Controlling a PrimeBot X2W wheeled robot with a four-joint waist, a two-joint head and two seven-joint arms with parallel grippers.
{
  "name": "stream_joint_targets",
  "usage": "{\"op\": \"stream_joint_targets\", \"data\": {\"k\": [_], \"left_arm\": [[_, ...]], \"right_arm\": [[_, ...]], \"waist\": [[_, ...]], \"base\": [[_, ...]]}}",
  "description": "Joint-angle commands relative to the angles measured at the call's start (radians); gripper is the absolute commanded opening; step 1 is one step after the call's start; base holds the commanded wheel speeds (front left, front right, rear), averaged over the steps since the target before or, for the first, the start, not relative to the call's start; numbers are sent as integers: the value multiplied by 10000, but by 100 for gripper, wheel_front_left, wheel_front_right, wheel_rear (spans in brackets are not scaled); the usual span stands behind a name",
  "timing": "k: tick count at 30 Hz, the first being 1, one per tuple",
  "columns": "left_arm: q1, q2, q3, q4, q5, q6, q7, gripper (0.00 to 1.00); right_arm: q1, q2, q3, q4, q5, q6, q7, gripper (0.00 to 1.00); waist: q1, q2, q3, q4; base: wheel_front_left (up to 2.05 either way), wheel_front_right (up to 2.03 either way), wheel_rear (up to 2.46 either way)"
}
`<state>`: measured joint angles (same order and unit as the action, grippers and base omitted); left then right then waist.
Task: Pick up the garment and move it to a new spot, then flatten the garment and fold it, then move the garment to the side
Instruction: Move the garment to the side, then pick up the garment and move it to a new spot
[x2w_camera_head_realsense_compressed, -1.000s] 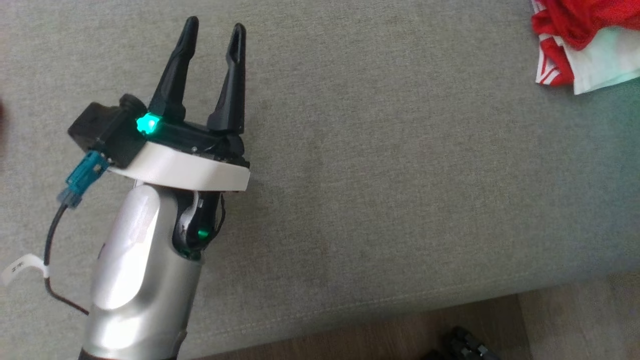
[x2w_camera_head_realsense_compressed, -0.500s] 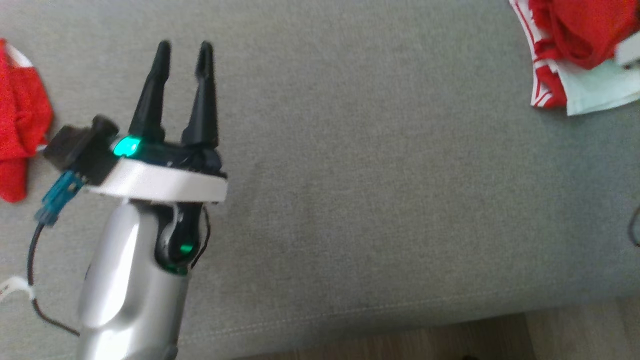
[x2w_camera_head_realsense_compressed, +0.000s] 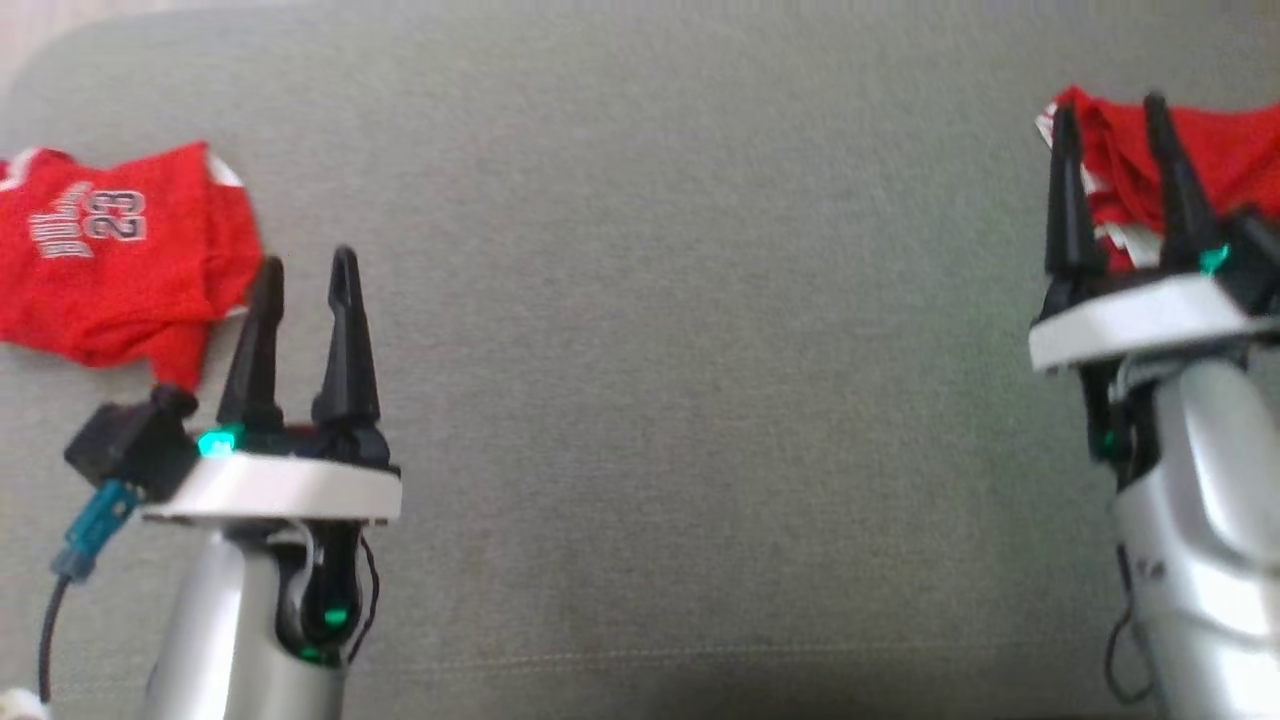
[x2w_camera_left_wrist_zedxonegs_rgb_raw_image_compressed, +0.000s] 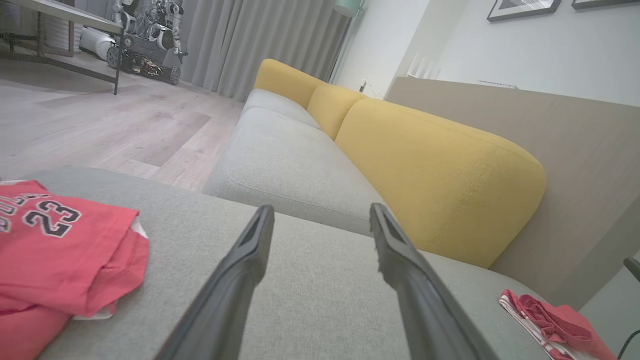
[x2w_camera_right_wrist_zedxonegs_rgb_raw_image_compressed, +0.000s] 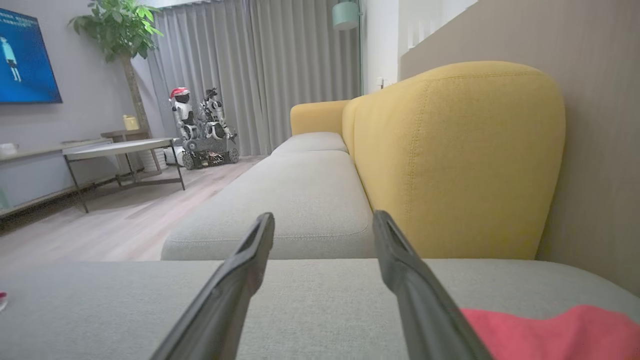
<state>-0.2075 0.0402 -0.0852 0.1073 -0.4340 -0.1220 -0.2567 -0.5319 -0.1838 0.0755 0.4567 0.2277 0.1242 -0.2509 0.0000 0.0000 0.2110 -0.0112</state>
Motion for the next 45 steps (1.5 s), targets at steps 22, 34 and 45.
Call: {"op": "stream_joint_targets", "data": {"k": [22, 34, 45], "left_arm": [[1511, 100, 458, -580, -260, 258, -51, 100], [1432, 100, 382, -604, -69, 191, -51, 100], [1270, 100, 179, -554, -90, 175, -51, 100]], "right_arm": [[3649, 1331, -812, -2736, -1215, 65, -108, 100], [3674, 1334, -517, -2597, -798, 65, -108, 100], [3633, 1335, -449, -2668, -613, 65, -108, 100]], "waist": [[0, 0, -1246, 378], [0, 0, -1239, 437], [0, 0, -1122, 833]], "base": [[0, 0, 0], [0, 0, 0], [0, 0, 0]]}}
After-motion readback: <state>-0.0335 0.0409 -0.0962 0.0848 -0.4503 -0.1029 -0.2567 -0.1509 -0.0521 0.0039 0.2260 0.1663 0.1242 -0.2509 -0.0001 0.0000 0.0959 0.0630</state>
